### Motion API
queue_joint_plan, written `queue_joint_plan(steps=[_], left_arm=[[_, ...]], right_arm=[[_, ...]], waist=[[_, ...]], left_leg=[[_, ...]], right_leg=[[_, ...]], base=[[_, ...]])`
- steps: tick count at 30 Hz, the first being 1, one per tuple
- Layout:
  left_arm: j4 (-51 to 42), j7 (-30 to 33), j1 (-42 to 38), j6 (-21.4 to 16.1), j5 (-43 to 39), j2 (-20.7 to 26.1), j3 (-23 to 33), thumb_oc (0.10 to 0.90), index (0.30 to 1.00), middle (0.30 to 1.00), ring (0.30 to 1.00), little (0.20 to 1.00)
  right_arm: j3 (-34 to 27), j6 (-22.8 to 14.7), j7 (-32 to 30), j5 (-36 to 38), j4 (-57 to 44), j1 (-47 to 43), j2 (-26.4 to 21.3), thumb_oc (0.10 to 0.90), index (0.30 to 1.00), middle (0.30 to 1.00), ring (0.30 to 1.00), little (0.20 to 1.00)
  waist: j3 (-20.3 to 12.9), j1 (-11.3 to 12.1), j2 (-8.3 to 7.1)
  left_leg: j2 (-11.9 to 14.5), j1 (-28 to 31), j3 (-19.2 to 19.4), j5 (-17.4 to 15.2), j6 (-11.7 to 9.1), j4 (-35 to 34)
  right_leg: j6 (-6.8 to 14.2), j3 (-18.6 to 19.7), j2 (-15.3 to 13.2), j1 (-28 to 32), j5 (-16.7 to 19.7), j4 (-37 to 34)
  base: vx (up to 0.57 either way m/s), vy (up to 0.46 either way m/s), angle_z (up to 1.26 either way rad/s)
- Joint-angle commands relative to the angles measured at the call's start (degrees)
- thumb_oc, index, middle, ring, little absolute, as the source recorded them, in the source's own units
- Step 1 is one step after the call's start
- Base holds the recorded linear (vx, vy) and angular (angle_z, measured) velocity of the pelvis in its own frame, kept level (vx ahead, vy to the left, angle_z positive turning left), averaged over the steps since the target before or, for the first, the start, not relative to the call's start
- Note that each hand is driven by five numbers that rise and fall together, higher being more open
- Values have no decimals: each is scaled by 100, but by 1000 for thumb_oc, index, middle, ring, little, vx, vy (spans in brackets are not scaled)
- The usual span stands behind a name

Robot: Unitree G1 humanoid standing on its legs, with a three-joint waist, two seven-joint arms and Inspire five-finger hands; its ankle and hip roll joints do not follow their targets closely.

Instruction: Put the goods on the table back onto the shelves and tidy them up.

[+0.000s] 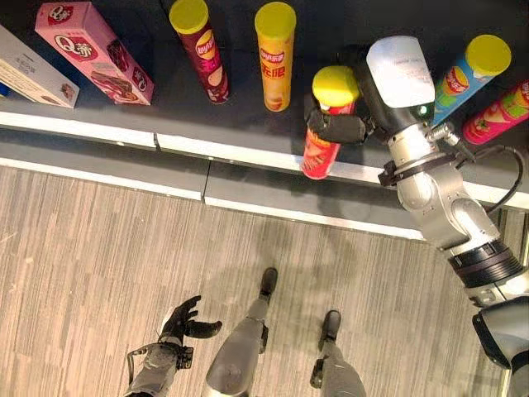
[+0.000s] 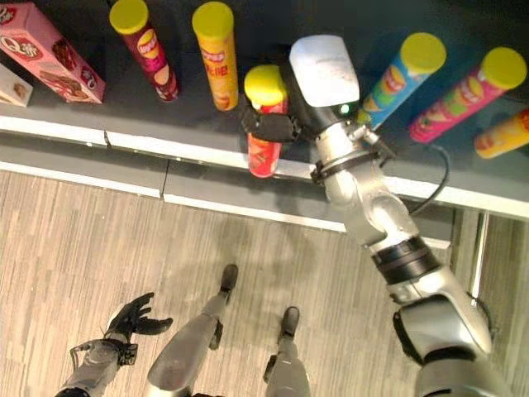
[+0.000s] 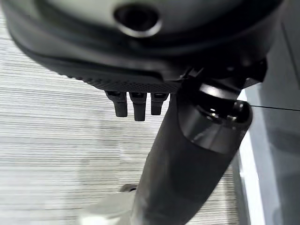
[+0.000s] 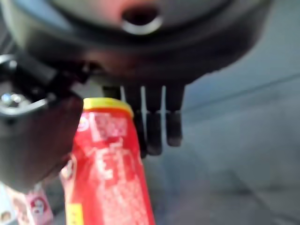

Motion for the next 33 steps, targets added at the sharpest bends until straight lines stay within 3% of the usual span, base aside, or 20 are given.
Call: queue_joint_plan(steps=[1,6,9,20,33], left_arm=[[127,214,282,-210,-14,129,-66,800,900,900,900,900],[20,263,248,-259,-73,147,-121,800,900,900,900,900],[-74,320,225,-312,-113,174,-199,800,900,900,900,900],[-177,271,180,-385,-221,219,-366,800,900,900,900,900],[-247,352,79,-426,-344,227,-474,800,900,900,900,900]], right_arm=[[-332,-132,-794,-273,-677,-535,-207,400,300,300,300,300],[-323,-32,-1008,-336,-458,-751,-281,400,300,300,300,300],[-553,244,-1528,-438,-24,-1027,-466,400,300,300,300,300],[-414,398,-1930,-241,828,-1505,-663,400,300,300,300,300],[-31,489,-2000,-64,1380,-1990,-822,400,300,300,300,300]], waist=[[-794,-27,117],[-715,3,154],[-656,59,269],[-625,263,418],[-618,423,404]], left_leg=[[477,92,-27,-769,-390,359],[462,27,-71,-749,-404,342],[390,-89,-153,-724,-407,298],[295,-311,-276,-681,-410,262],[220,-488,-468,-684,-395,310]], right_leg=[[176,-58,-318,25,65,288],[179,-82,-323,-27,79,288],[215,-143,-356,-120,138,253],[275,-270,-395,-217,242,151],[317,-416,-426,-204,253,103]], base=[[0,0,0],[-2,-5,4],[8,-2,8],[5,2,3],[17,1,7]])
